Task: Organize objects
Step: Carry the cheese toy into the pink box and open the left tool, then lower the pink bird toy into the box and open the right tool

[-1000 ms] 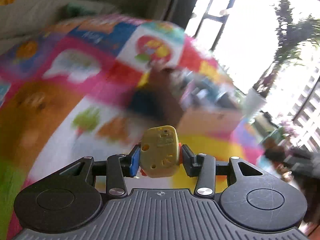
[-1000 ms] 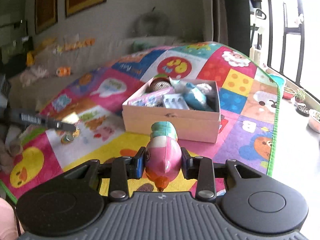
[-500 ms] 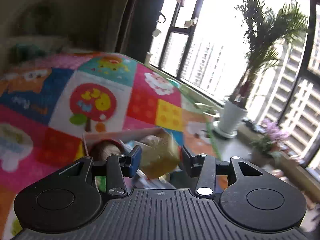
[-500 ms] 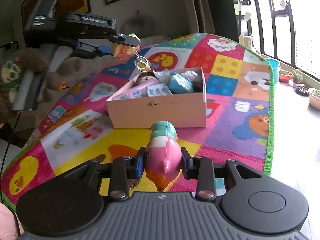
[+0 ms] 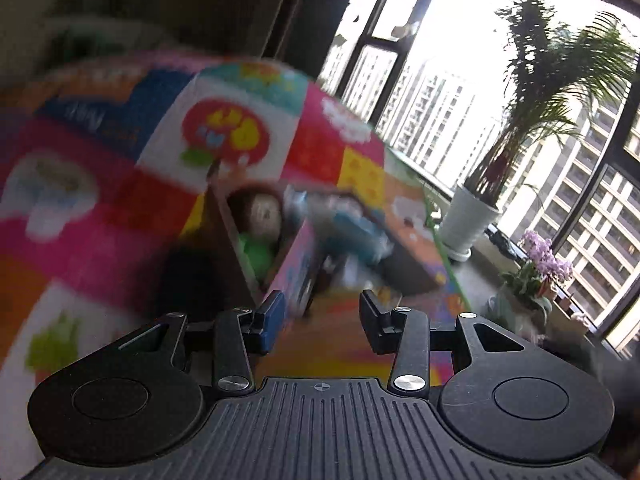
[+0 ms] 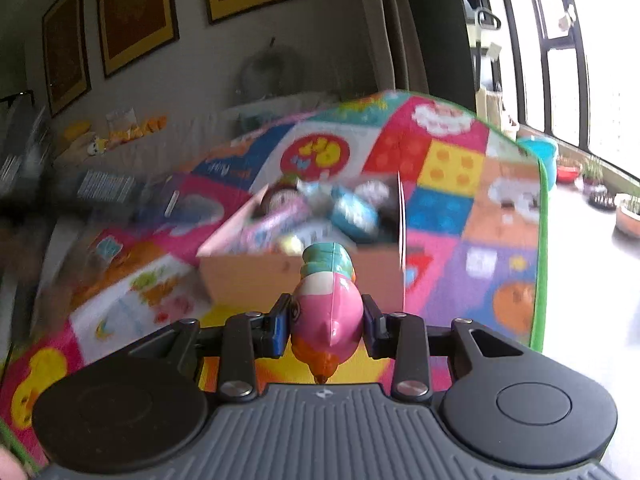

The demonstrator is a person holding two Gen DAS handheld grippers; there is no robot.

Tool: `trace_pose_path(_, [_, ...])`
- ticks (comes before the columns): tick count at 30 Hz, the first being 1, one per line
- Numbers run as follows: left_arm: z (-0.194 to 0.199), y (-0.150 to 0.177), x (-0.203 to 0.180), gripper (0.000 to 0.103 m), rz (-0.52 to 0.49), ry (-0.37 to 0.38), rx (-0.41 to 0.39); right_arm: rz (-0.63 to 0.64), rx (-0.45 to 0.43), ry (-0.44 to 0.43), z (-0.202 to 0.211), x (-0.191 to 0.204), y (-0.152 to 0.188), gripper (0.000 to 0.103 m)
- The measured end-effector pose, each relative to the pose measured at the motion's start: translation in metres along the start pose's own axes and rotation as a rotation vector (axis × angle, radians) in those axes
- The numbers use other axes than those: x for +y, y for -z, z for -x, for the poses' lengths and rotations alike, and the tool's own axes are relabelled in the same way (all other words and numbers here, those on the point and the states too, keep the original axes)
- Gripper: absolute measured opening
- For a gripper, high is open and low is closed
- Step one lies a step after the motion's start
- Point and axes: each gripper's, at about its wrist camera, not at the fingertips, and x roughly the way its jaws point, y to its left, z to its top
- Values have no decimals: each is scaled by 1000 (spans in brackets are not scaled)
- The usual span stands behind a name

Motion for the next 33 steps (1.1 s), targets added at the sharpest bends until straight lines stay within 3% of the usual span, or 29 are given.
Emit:
trace_pose_path(7, [-1, 33, 20, 44, 53, 28, 52, 8, 22, 92, -68, -12, -59, 35])
trace_pose_path(13, [4, 42, 32, 44, 102, 60, 35, -90, 146, 130, -123, -32, -72, 37])
trace_pose_path(15, [7, 44, 38, 44, 115, 63, 27, -125, 143, 103, -121, -37, -75, 42])
trace_pose_path(18, [10, 45, 46, 44, 144, 58, 16, -174, 67, 74, -99, -45, -84, 50])
trace_pose_path(20, [10, 46, 51, 44, 164, 57, 9, -167, 38, 74, -89, -47, -89, 47])
trace_pose_path(22, [9, 46, 53, 44, 185, 60, 3, -139, 46, 86, -88, -43, -90, 32])
trace_pose_path(24, [9, 44, 53, 44, 197, 63, -3, -107, 87, 100, -97, -39, -86, 27])
trace_pose_path(26, [10, 41, 50, 44, 193, 61, -10, -97, 129, 118, -109, -37, -78, 25])
trace_pose_path(33, [10, 8, 36, 44, 154, -28, -44, -60, 47, 114, -84, -35, -75, 25])
